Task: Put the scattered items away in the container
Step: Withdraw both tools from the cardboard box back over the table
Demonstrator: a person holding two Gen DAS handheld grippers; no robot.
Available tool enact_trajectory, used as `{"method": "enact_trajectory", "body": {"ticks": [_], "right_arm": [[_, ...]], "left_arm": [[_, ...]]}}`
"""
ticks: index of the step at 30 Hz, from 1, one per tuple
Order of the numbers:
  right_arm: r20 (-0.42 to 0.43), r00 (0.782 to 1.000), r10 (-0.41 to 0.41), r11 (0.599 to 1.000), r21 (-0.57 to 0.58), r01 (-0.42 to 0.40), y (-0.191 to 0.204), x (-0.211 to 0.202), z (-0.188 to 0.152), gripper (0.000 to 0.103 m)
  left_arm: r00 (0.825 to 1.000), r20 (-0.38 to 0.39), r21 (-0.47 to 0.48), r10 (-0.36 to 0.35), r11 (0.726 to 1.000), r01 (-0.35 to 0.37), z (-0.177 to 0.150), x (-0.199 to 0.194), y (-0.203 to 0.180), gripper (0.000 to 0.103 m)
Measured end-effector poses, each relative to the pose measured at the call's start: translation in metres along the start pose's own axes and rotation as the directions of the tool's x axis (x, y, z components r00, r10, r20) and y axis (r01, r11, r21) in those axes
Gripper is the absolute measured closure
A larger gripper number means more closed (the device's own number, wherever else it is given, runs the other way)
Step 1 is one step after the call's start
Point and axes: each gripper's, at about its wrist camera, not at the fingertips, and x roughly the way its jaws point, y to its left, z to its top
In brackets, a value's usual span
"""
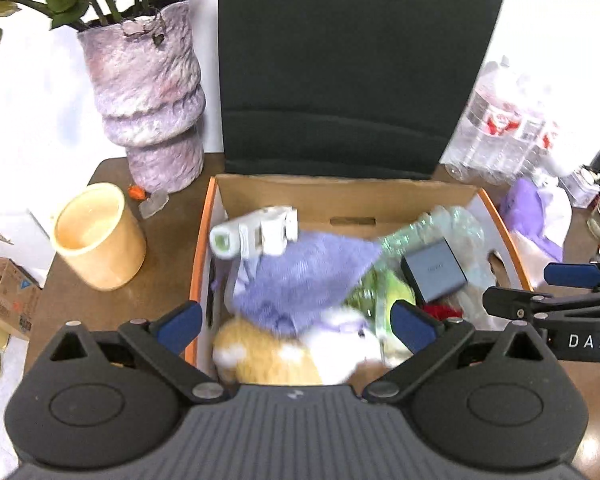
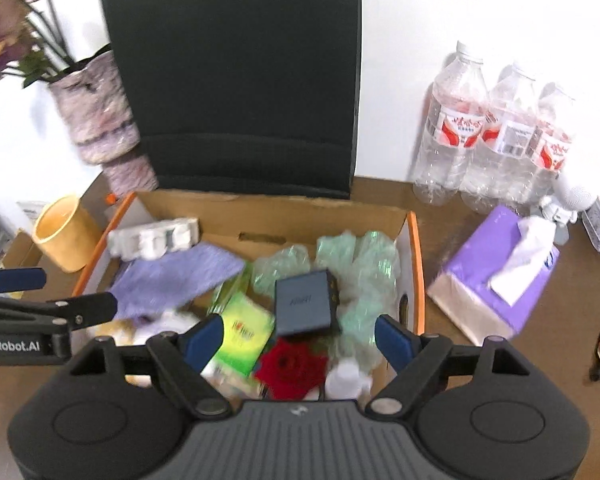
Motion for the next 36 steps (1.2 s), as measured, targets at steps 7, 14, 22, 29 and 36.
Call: {"method": "enact_trajectory", "body": {"ticks": [7, 14, 22, 29, 36], "right_arm": [[-0.047, 0.999, 0.016, 1.0, 0.013, -0.016, 0.003, -0.025, -0.037, 0.019], [-0.048, 0.999, 0.008, 1.0, 0.004, -0.008, 0.01, -0.044, -0.072, 0.017], [-0.038, 0.998, 0.044, 0.999, 0.001, -0.043, 0.012, -0.058, -0.122, 0.014], [0.044, 0.998, 0.043, 0.999, -0.018, -0.042, 0.026, -0.078, -0.187, 0.013], [0.25, 0.964, 0.09, 0.996, -0.018, -0.089, 0.036, -0.088, -0.288, 0.006]], "left_arm": [[1.0, -0.011, 0.012, -0.001, 1.0, 0.001, -0.034, -0.029, -0.01, 0.0], [1.0, -0.021, 0.005, -0.019, 1.0, 0.019, -0.063, -0.049, -0.014, 0.0], [1.0, -0.008, 0.028, -0.025, 0.999, 0.025, -0.116, -0.06, -0.021, 0.0], [0.99, 0.131, 0.056, -0.054, 0.997, 0.047, -0.188, -0.09, -0.026, 0.0], [0.935, 0.354, 0.013, -0.029, 1.0, 0.026, -0.292, -0.103, -0.014, 0.0]]}}
